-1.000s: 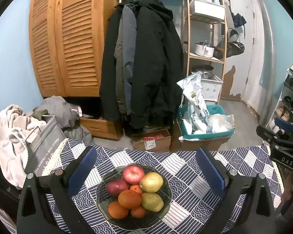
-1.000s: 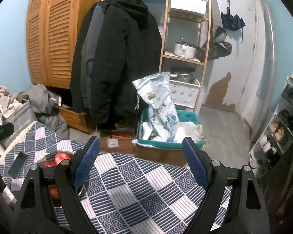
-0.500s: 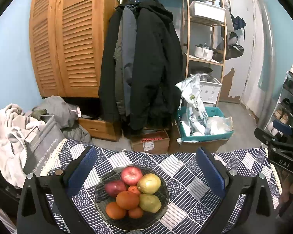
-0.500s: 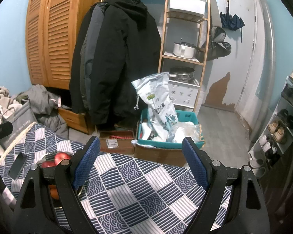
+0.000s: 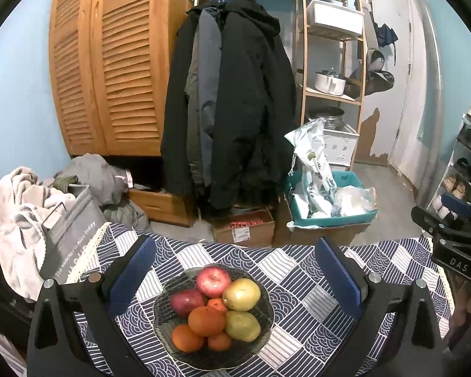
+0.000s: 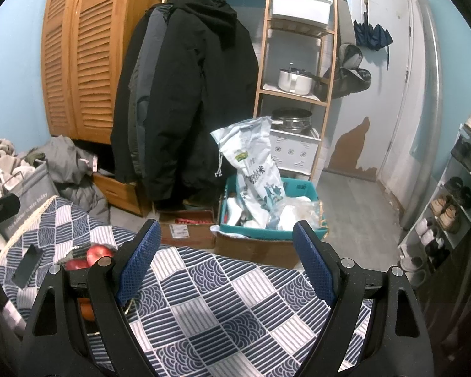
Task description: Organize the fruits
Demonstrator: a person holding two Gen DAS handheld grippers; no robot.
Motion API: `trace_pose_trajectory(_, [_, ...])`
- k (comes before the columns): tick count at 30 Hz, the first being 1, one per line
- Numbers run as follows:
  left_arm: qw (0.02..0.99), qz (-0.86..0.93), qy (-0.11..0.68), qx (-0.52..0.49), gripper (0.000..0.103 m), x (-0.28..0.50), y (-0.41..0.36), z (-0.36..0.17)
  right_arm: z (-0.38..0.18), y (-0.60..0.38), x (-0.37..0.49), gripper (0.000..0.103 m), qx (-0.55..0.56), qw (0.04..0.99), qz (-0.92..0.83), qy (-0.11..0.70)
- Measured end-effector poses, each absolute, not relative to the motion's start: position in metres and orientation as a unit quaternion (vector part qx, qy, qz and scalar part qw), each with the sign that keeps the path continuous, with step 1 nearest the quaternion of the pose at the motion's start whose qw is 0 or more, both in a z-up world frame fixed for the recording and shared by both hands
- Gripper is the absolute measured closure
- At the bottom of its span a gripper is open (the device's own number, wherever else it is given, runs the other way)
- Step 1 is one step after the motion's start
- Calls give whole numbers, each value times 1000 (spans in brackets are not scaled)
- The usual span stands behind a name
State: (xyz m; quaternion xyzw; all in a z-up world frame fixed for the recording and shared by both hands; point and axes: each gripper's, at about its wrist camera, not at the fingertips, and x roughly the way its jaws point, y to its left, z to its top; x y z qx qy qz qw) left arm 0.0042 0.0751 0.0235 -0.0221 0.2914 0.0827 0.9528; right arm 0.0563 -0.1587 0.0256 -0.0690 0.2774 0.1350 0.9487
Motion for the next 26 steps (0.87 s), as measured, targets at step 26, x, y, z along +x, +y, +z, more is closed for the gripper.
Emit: trace_pose_trajectory(26, [950, 92, 299, -25, 1, 1, 78, 19, 26, -157, 56, 18, -70, 949, 135, 278])
